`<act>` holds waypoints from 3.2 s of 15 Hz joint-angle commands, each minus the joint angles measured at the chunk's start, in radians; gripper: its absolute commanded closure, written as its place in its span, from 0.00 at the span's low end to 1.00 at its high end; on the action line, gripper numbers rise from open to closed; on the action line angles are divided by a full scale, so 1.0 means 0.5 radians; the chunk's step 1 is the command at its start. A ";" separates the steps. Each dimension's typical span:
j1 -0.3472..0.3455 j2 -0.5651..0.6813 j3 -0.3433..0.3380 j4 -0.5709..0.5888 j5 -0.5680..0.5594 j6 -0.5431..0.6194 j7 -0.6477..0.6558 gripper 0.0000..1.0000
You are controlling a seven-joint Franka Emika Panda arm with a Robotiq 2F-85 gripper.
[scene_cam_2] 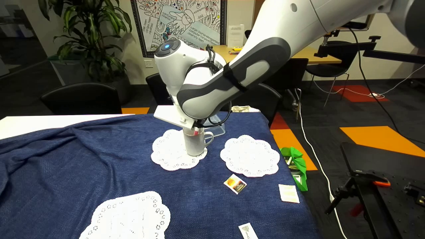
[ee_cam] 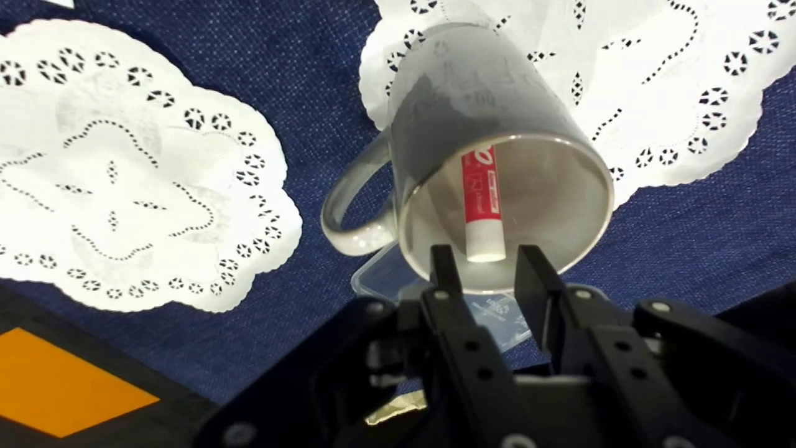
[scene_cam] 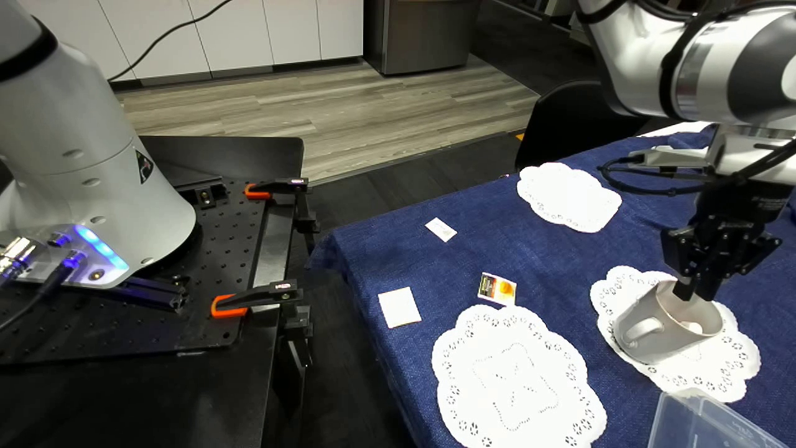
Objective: Remove the marker from the mug
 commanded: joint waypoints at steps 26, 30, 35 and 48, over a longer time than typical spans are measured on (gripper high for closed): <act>-0.104 0.520 0.021 0.823 0.143 -0.487 -0.158 0.66; -0.107 0.570 0.017 0.906 0.138 -0.543 -0.156 0.55; -0.119 0.652 0.013 1.036 0.134 -0.640 -0.150 0.60; -0.136 0.716 0.022 1.173 0.110 -0.753 -0.131 0.95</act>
